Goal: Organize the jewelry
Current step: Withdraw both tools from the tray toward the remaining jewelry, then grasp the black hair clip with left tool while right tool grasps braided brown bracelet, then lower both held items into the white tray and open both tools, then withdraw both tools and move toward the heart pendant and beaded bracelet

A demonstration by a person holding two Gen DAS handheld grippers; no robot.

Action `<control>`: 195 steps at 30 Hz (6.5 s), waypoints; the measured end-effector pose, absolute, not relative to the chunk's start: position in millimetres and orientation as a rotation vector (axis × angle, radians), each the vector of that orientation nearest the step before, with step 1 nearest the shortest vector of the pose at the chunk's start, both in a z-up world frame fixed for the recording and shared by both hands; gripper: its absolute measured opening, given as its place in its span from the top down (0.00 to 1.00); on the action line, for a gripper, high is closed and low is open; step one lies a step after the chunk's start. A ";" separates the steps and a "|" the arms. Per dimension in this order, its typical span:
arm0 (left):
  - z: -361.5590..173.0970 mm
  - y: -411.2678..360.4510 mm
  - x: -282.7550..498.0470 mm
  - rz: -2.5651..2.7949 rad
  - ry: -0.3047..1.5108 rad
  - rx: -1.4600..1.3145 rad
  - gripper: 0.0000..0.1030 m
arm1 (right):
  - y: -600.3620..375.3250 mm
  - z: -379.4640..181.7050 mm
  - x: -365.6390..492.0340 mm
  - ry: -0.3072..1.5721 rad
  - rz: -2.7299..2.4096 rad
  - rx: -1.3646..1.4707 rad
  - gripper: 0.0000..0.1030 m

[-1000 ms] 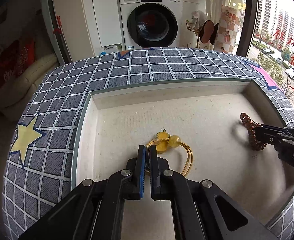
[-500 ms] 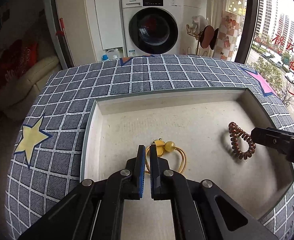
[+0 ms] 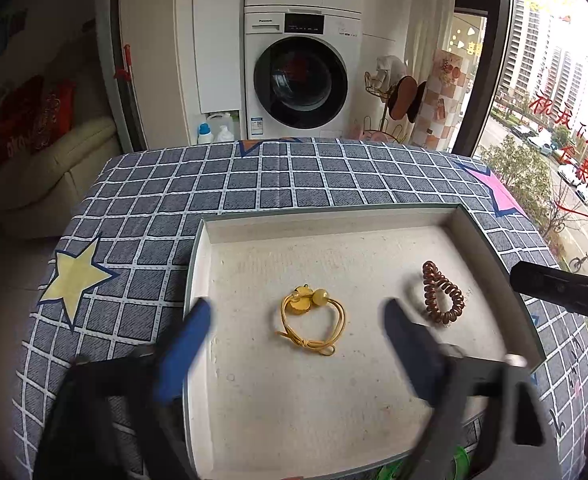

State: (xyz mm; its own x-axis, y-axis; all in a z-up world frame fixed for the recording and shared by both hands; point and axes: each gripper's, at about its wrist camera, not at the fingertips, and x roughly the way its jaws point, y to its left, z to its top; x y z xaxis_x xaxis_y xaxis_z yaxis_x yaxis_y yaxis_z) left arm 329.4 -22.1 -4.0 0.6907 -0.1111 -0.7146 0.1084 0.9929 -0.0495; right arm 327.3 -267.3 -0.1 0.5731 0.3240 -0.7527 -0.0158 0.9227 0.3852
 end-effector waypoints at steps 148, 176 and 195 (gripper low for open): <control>-2.3 -7.0 267.9 -0.241 0.828 -0.057 0.65 | -256.0 18.7 245.4 0.949 0.258 0.192 0.89; -70.1 -38.1 338.3 -0.106 0.949 0.103 0.64 | -244.7 -55.5 320.7 1.064 0.188 0.117 0.83; -20.6 -29.5 297.9 -0.084 0.783 0.089 0.00 | -264.8 -18.0 299.4 0.965 0.238 0.341 0.32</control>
State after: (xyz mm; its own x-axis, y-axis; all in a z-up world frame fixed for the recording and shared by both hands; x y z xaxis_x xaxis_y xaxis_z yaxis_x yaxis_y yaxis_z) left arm 297.9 -29.5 -20.6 0.7058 -0.0426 -0.7071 0.1086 0.9929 0.0487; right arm 299.4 -264.8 -18.0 0.5496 0.3465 -0.7602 -0.0461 0.9211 0.3865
